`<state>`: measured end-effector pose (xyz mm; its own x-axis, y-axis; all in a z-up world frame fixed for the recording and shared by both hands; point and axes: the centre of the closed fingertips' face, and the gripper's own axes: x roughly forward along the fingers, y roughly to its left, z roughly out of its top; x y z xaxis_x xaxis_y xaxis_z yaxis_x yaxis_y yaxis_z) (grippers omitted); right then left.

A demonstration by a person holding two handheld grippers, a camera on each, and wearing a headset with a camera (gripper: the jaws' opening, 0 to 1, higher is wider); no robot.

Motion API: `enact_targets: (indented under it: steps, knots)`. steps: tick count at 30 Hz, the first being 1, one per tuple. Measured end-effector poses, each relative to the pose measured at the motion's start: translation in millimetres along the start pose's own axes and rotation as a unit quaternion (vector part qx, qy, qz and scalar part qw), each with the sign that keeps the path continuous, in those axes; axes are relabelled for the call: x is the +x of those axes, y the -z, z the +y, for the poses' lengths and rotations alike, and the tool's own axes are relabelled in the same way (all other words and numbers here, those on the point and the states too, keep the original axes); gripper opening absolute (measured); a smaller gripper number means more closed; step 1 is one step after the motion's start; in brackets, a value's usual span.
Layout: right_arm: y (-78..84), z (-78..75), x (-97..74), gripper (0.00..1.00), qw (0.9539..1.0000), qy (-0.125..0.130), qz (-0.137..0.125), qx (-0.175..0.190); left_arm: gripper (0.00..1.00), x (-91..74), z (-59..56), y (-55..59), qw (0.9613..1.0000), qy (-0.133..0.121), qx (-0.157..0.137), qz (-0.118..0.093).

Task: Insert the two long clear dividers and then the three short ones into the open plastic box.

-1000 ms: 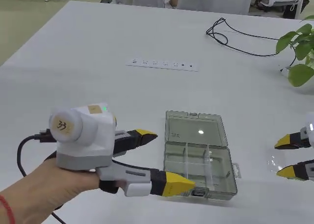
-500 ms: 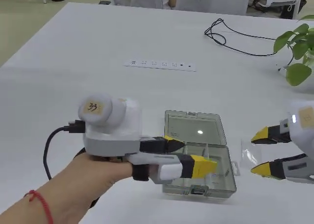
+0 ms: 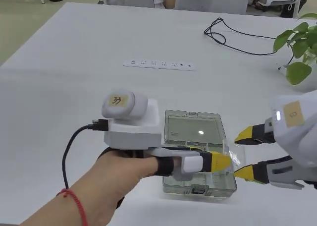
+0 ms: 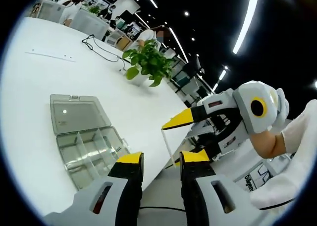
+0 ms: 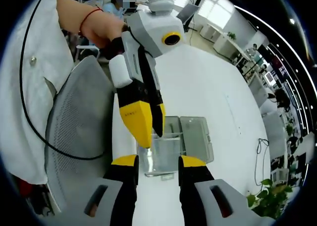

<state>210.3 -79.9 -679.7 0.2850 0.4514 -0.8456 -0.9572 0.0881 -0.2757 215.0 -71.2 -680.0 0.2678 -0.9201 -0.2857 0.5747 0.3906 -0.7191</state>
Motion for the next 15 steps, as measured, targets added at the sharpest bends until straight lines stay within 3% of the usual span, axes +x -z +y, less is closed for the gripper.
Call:
enact_targets:
  steps: [6,15]
  knots:
    - [-7.8,6.8,0.4,0.32,0.9999,-0.009,-0.003,-0.004,0.18,7.4,-5.6,9.3,0.9998,0.009,-0.009,0.015]
    - [-6.2,9.1,0.6,0.33,0.9999,-0.01,0.006,-0.011,0.07,9.8,-9.0,15.3,0.9993,0.02,-0.022,0.025]
